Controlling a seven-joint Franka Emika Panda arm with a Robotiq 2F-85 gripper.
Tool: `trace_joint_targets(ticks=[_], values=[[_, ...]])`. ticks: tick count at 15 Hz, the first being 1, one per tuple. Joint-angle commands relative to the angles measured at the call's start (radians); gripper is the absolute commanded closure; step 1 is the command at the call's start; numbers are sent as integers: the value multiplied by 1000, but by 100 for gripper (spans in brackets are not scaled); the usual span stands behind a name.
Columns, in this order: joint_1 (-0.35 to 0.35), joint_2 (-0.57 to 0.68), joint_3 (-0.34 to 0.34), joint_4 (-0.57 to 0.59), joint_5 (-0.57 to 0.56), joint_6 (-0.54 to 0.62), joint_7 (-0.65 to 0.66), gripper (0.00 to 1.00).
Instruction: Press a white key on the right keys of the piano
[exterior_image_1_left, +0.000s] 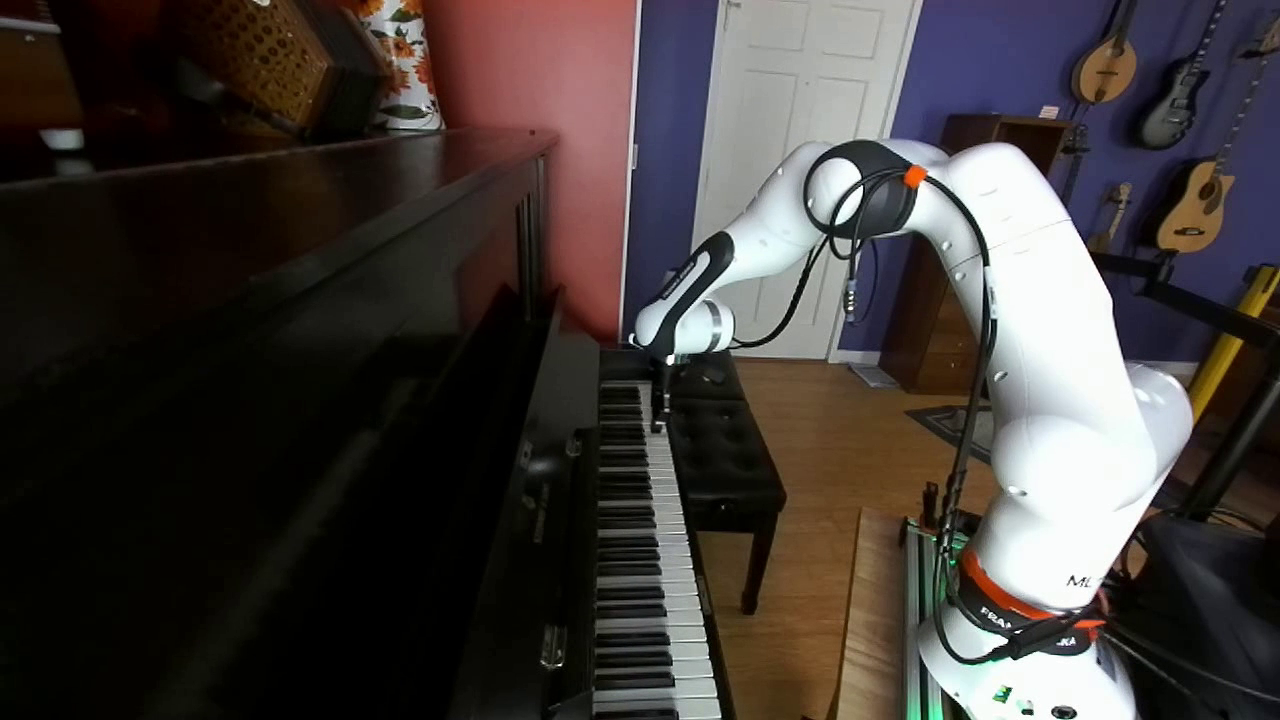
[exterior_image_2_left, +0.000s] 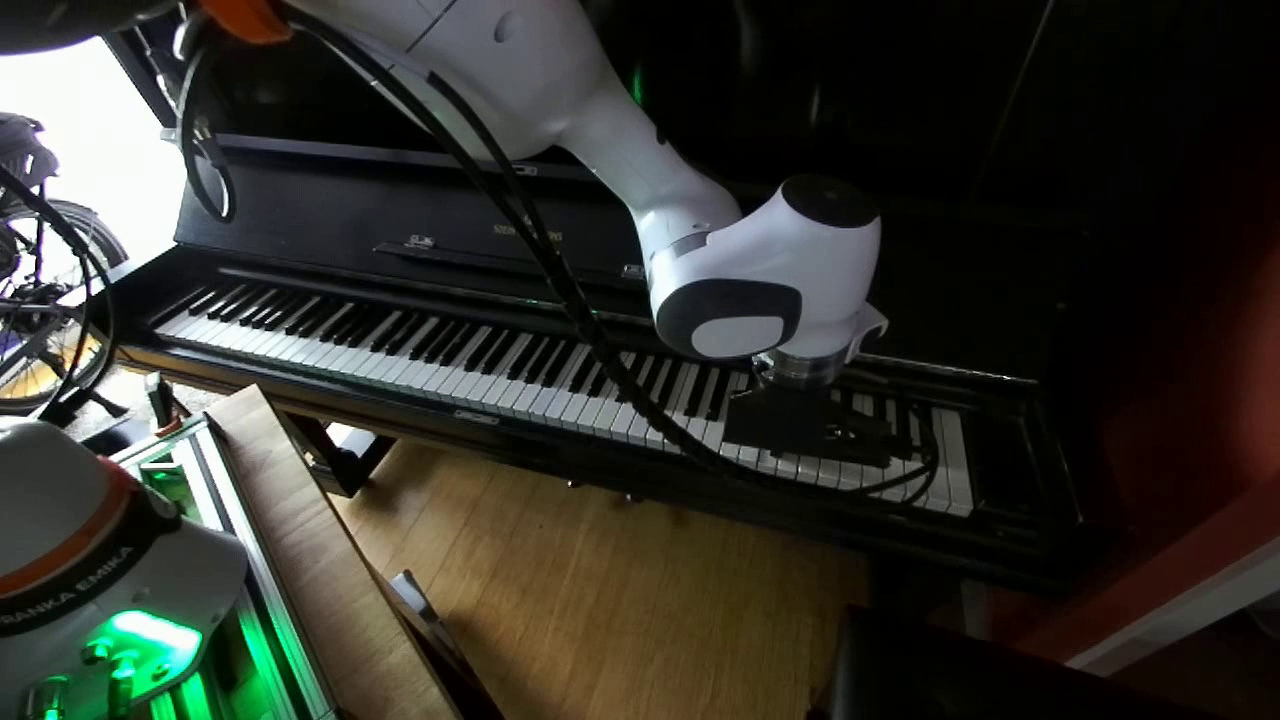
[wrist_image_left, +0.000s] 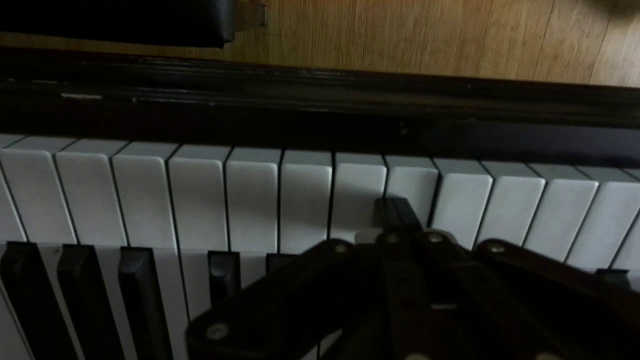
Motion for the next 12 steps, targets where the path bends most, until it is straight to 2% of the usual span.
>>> trace_joint_targets(ticks=[1,12], values=[[-13,15,20,11,16,-9,8,100],[-9,32,13,12,2,-24,21,100]])
